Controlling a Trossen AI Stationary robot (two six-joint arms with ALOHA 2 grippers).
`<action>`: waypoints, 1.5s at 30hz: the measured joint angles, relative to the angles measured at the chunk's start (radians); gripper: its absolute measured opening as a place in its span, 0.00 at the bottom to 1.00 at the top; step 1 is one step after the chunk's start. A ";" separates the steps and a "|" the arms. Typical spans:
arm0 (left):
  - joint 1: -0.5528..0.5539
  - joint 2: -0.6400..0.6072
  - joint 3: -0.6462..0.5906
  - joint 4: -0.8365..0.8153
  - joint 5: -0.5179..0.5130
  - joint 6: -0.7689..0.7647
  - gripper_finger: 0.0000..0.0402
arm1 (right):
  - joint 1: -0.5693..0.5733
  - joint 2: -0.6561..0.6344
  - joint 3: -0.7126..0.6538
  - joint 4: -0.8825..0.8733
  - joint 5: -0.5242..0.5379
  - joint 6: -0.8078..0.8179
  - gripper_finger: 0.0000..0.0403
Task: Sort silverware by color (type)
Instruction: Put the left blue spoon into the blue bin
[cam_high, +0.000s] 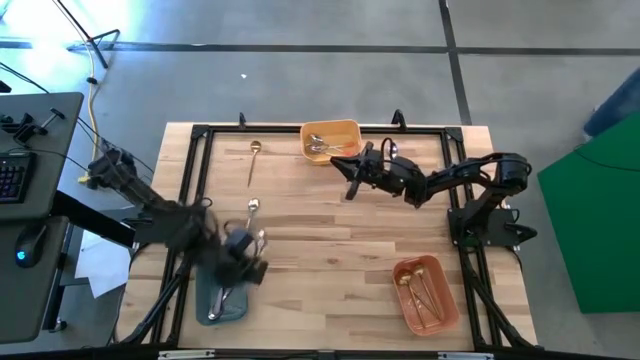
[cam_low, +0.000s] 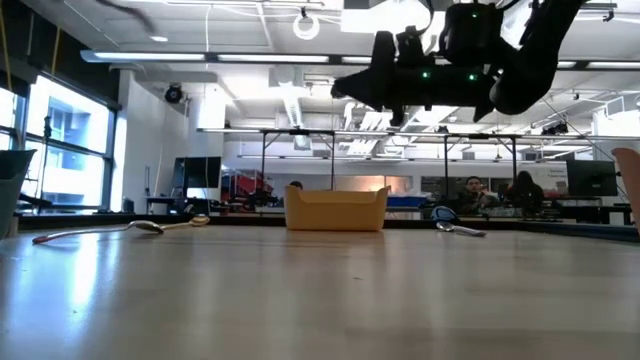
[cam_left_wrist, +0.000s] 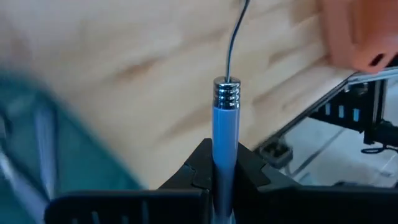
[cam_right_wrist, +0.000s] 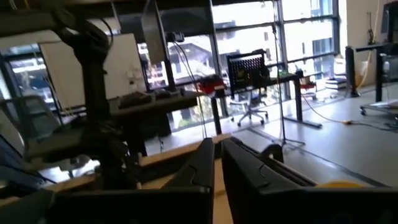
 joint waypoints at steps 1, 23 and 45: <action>-0.043 0.010 0.002 -0.004 0.002 -0.079 0.03 | -0.002 -0.002 0.000 -0.015 0.001 0.000 0.04; -0.248 0.226 -0.039 -0.151 0.199 -0.448 0.03 | -0.027 0.001 -0.001 -0.047 0.002 0.007 0.00; -0.292 0.227 -0.191 -0.070 0.259 -0.444 0.04 | -0.026 0.002 -0.001 -0.087 0.004 0.008 0.00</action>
